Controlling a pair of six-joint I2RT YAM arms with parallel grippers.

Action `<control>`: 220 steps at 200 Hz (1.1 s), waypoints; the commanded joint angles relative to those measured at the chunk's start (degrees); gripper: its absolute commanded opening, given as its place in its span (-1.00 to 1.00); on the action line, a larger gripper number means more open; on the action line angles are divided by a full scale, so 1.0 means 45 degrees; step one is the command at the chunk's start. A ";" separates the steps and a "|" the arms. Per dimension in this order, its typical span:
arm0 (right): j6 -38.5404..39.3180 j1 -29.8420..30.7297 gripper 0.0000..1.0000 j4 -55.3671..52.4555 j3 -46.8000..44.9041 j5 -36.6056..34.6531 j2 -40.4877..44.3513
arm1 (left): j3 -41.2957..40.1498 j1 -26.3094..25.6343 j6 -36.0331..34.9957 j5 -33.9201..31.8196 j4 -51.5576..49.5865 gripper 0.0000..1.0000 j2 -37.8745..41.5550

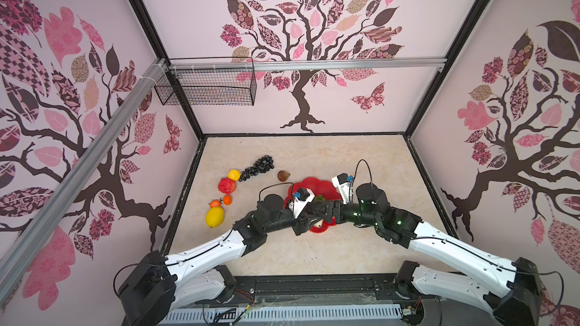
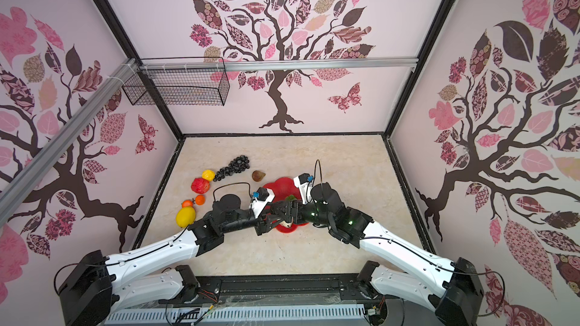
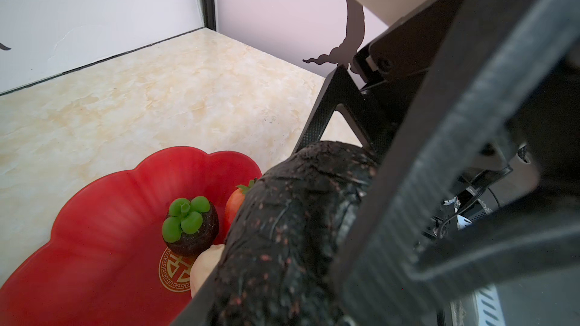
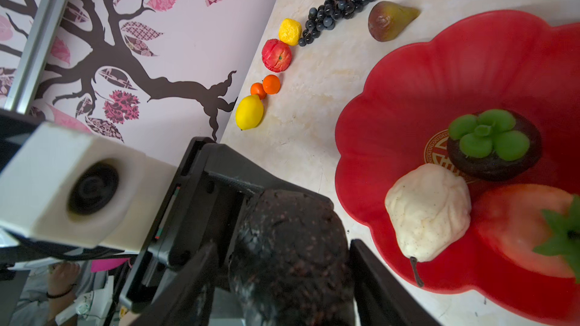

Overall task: Arrange fruit in a fruit bowl
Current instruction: Place the fruit in the fruit bowl.

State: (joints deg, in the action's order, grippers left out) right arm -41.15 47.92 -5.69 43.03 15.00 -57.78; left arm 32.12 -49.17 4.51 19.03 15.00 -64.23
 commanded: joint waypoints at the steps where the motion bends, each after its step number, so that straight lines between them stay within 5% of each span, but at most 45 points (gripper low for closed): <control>1: 0.0003 0.0098 0.21 0.0242 0.0063 0.0147 -0.0195 | -0.0397 -0.0127 -0.0164 -0.0029 0.0544 0.02 0.0024; 69: 0.0260 0.0112 -0.02 -0.0045 0.0356 -0.0095 -0.0303 | -0.0229 -0.0251 -0.0154 -0.0630 -0.0004 0.34 0.0129; 107: 0.1449 0.0113 -0.01 -0.1508 0.1074 -0.2142 -0.0149 | -0.0526 -0.0246 -0.0149 -0.1165 -0.0496 0.56 0.1103; 131: 0.2754 0.0040 0.02 -0.2641 0.1859 -0.3856 -0.0366 | -0.1002 -0.0231 -0.0032 -0.3231 -0.1064 0.65 0.2469; 153: 0.3528 -0.0356 0.02 -0.2905 0.2079 -0.4541 -0.0691 | -0.1329 -0.0237 0.0692 -0.7170 -0.2118 0.67 0.3840; 191: 0.4214 -0.0531 0.01 -0.2618 0.2243 -0.4956 -0.1658 | -0.2289 -0.0217 0.1582 -1.0553 -0.3081 0.78 0.6544; 220: 0.4420 -0.0216 -0.02 -0.2728 0.2832 -0.5067 -0.2799 | -0.2323 0.0244 0.1849 -1.2815 -0.4353 0.81 0.6992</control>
State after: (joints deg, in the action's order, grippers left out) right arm -23.88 45.67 -16.73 51.53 -5.65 -66.46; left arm 23.51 -49.80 10.52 -25.76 1.45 -33.50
